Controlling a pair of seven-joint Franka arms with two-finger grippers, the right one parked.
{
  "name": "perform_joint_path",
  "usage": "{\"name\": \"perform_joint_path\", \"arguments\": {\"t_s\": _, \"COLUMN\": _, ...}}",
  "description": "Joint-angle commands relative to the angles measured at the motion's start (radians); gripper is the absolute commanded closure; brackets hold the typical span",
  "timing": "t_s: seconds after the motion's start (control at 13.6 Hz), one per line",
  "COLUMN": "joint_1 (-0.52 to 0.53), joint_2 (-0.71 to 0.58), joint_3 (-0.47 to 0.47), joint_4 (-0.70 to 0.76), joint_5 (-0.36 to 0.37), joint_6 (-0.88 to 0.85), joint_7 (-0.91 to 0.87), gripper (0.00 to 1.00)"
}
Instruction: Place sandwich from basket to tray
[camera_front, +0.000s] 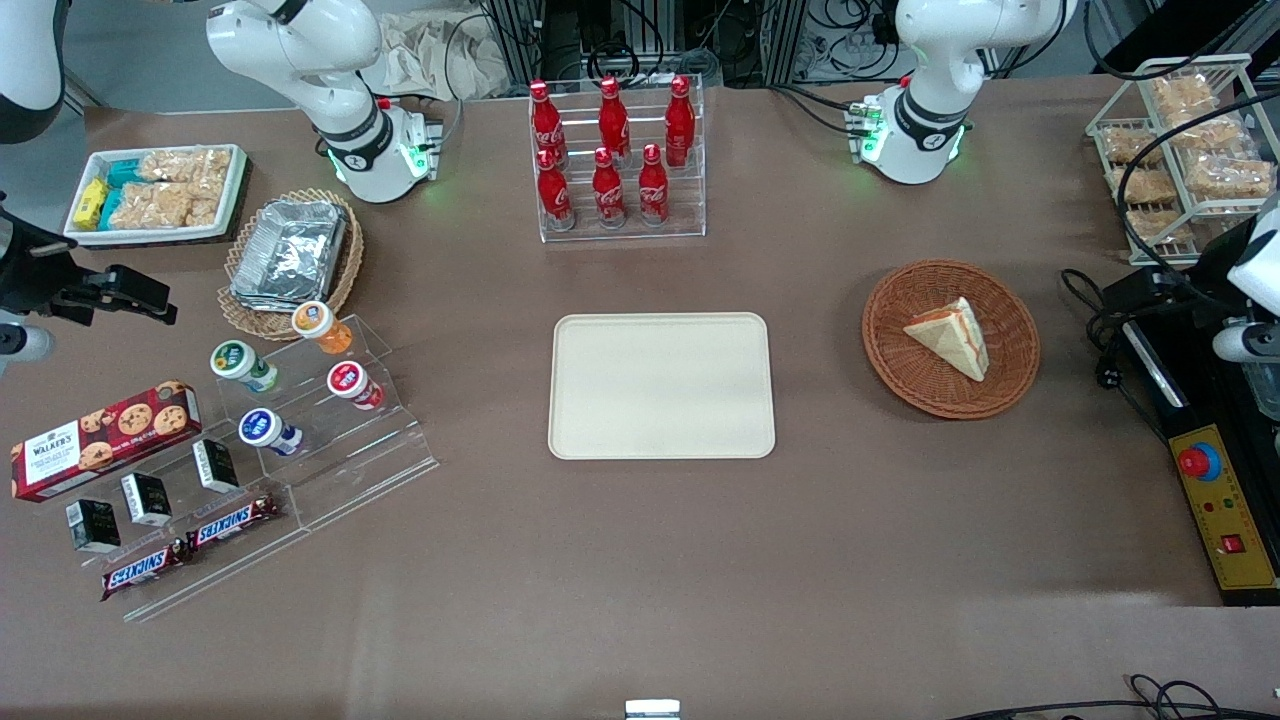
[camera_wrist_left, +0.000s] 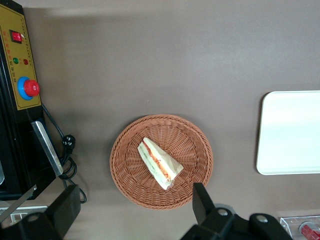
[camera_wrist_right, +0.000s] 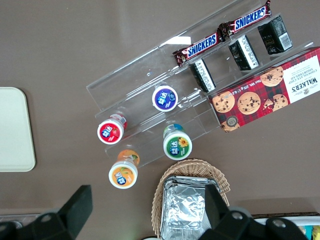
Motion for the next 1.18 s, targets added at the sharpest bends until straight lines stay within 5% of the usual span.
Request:
{"name": "perform_joint_path", "arguments": {"t_s": 0.0, "joint_1": -0.010, "joint_2": 0.014, "joint_3": 0.006, "joint_4": 0.030, "joint_5": 0.006, "joint_6": -0.017, "joint_7": 0.001, "gripper": 0.00}}
{"name": "perform_joint_path", "arguments": {"t_s": 1.1, "joint_1": -0.011, "joint_2": 0.012, "joint_3": 0.005, "joint_4": 0.019, "joint_5": 0.000, "joint_6": -0.050, "joint_7": -0.056, "gripper": 0.00}}
